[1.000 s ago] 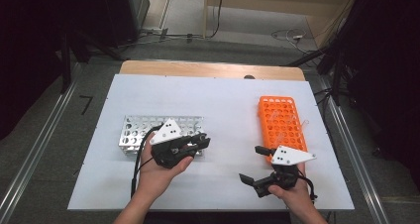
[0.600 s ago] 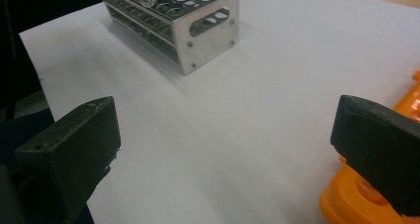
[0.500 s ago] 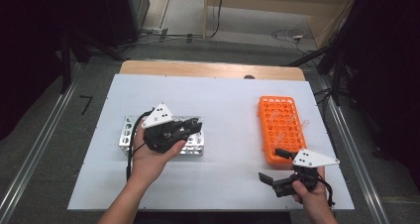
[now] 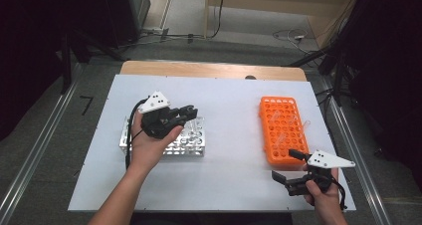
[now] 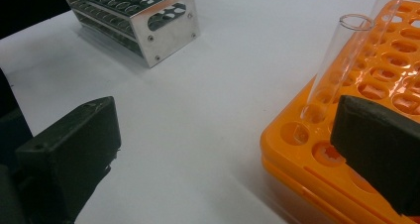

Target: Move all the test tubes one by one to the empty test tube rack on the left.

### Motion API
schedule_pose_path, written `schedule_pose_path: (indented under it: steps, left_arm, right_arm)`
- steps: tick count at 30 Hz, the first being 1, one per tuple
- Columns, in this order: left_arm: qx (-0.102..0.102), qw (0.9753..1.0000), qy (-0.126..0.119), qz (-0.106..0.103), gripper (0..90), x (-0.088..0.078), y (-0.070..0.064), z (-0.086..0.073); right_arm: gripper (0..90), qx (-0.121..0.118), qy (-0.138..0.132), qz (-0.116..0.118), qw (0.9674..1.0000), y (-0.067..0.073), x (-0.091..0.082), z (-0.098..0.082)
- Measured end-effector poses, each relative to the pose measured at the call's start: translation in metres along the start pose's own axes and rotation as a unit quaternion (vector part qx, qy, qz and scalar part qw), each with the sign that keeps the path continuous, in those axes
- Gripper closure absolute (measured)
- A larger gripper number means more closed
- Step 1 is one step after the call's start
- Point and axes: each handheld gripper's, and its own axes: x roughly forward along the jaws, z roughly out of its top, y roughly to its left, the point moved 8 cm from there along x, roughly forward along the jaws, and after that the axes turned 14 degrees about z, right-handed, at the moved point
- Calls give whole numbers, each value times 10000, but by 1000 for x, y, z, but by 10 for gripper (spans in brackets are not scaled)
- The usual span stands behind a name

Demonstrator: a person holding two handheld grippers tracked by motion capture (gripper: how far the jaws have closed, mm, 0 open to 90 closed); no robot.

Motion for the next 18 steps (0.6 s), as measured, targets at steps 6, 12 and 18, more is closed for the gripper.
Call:
schedule_pose_path:
  steps: [6,12,18]
  left_arm:
    - [37,10000,-21,89,761,8,6,7]
    - [-10,9998,-62,170,761,18,11,10]
    - [-41,9996,-54,286,760,27,19,10]
  right_arm:
    - [0,-46,25,-17,10000,0,1,-1]
    - [0,-27,32,-53,10000,0,1,-1]
    - [0,-13,32,-52,10000,-1,1,-2]
